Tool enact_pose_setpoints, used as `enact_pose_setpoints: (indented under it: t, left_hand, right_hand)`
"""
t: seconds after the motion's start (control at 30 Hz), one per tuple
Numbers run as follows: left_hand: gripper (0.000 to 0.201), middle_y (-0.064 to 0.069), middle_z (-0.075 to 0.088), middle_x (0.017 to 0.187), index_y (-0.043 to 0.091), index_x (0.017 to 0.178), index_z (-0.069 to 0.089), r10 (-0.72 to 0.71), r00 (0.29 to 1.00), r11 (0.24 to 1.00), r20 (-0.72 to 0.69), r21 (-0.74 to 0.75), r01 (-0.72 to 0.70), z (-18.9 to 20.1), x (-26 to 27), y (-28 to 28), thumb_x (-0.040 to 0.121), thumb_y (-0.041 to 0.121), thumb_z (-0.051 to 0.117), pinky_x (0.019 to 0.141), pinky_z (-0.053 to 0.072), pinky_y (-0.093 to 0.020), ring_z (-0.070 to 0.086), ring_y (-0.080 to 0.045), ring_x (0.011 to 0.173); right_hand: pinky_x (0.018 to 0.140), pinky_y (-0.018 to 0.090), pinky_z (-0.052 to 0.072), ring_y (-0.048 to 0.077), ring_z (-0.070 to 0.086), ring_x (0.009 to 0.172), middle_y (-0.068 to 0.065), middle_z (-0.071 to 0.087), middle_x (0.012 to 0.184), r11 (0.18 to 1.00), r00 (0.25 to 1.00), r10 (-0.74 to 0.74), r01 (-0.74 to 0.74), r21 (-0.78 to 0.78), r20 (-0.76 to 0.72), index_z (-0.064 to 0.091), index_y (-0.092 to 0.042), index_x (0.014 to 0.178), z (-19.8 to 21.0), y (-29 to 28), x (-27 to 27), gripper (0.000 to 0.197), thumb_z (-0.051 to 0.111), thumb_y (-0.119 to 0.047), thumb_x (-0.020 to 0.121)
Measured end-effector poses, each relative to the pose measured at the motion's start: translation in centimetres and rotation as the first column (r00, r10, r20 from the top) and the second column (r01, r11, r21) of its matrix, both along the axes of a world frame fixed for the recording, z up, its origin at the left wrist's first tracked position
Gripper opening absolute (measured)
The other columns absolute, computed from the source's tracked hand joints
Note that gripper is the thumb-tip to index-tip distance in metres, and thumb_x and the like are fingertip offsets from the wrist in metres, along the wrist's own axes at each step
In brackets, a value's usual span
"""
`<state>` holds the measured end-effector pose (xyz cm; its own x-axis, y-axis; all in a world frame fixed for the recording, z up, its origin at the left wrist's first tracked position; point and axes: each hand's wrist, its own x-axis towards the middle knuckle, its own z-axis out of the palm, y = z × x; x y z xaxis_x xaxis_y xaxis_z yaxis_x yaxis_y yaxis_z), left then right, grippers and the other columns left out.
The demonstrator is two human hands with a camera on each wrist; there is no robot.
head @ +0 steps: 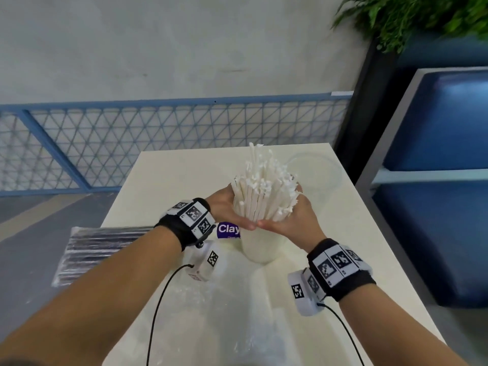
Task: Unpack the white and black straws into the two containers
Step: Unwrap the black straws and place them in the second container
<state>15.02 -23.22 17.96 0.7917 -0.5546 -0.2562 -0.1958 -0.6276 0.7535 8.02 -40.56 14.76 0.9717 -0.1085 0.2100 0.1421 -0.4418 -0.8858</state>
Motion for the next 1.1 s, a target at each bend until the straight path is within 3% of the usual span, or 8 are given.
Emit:
enact_pose_setpoints:
  t: [0.07, 0.13, 0.23, 0.47, 0.7, 0.9, 1.0, 1.1]
  left_hand:
    - [0.093, 0.008, 0.046, 0.118, 0.009, 0.135, 0.037, -0.014, 1.000, 1.000, 0.019, -0.018, 0.014, -0.1, 0.2, -0.4, 0.057, 0.011, 0.088, 0.091, 0.033, -0.013, 0.044, -0.011, 0.115]
    - [0.095, 0.005, 0.048, 0.123, 0.011, 0.133, 0.041, -0.029, 0.999, 0.998, 0.031, -0.049, 0.031, -0.3, 0.2, -0.7, 0.051, 0.022, 0.088, 0.097, 0.035, -0.017, 0.046, -0.012, 0.118]
    - [0.102, 0.000, 0.057, 0.121, 0.010, 0.128, 0.047, 0.024, 1.000, 0.979, -0.007, -0.202, -0.025, -1.1, 0.6, -0.7, 0.036, 0.041, 0.079, 0.097, 0.045, -0.021, 0.054, -0.014, 0.116]
    - [0.065, 0.011, 0.062, 0.101, 0.018, 0.111, 0.052, 0.115, 0.992, 0.896, -0.054, -0.426, -0.127, -0.4, 0.6, -1.2, 0.056, 0.006, 0.084, 0.074, 0.048, -0.007, 0.063, 0.013, 0.085]
    - [0.073, 0.008, 0.065, 0.107, 0.012, 0.122, 0.050, 0.152, 0.988, 0.813, -0.004, -0.568, -0.127, 2.9, 0.6, -1.2, 0.057, 0.014, 0.084, 0.083, 0.051, -0.015, 0.065, 0.002, 0.098]
    - [0.084, 0.002, 0.066, 0.112, 0.007, 0.124, 0.050, 0.197, 0.979, 0.796, 0.049, -0.592, -0.131, 2.6, -0.5, -0.5, 0.050, 0.032, 0.080, 0.092, 0.052, -0.027, 0.064, -0.009, 0.106]
    - [0.095, -0.010, 0.052, 0.130, 0.010, 0.130, 0.042, 0.226, 0.968, 0.821, 0.111, -0.557, -0.128, 1.3, -1.3, 0.0, 0.047, 0.036, 0.082, 0.100, 0.047, -0.039, 0.054, -0.023, 0.119]
    - [0.105, 0.003, 0.033, 0.144, 0.035, 0.136, 0.028, 0.251, 0.956, 0.843, 0.150, -0.520, -0.140, 1.0, -2.2, 0.6, 0.045, 0.044, 0.080, 0.107, 0.037, -0.032, 0.037, -0.013, 0.132]
  right_hand:
    - [0.106, 0.038, 0.039, 0.003, 0.051, 0.118, -0.018, 0.053, 0.122, 0.999, 1.000, 0.028, -0.028, 0.042, 0.004, 0.034, -0.027, 0.132, 0.3, 0.5, 0.4, 0.106, 0.090, -0.042, 0.043]
    - [0.101, 0.016, 0.039, -0.012, 0.047, 0.115, -0.021, 0.048, 0.127, 0.992, 0.999, 0.042, -0.042, 0.121, -0.002, 0.022, -0.026, 0.140, 0.5, 1.0, 0.7, 0.114, 0.091, -0.023, 0.048]
    - [0.100, 0.011, 0.038, -0.005, 0.044, 0.123, -0.010, 0.043, 0.139, 0.984, 0.999, 0.036, -0.041, 0.173, 0.034, 0.019, -0.024, 0.144, 0.6, 1.3, 1.0, 0.114, 0.086, -0.025, 0.052]
    - [0.087, 0.011, 0.045, 0.006, 0.056, 0.110, 0.000, 0.059, 0.119, 0.975, 0.996, -0.031, 0.012, 0.221, 0.081, 0.045, -0.012, 0.126, 1.6, 1.0, 1.8, 0.071, 0.079, -0.025, 0.066]
    - [0.087, 0.009, 0.045, 0.008, 0.058, 0.108, 0.004, 0.059, 0.120, 0.980, 0.982, 0.011, -0.049, 0.195, 0.190, 0.045, -0.006, 0.128, 5.7, 0.8, 2.6, 0.061, 0.075, -0.012, 0.075]
    - [0.101, 0.029, 0.045, 0.011, 0.052, 0.120, 0.003, 0.054, 0.128, 0.973, 0.965, 0.124, -0.164, 0.163, 0.230, 0.041, -0.016, 0.131, 6.4, 1.1, 2.1, 0.070, 0.074, -0.029, 0.071]
    - [0.107, 0.012, 0.029, 0.004, 0.034, 0.131, -0.003, 0.038, 0.141, 0.982, 0.954, 0.173, -0.185, 0.028, 0.243, 0.032, -0.029, 0.136, 5.6, 0.7, 1.2, 0.083, 0.075, -0.041, 0.066]
    - [0.104, 0.001, 0.018, 0.001, 0.020, 0.139, 0.002, 0.024, 0.150, 0.986, 0.951, 0.169, -0.160, -0.053, 0.258, 0.029, -0.026, 0.139, 4.6, 0.4, 0.3, 0.091, 0.076, -0.045, 0.063]
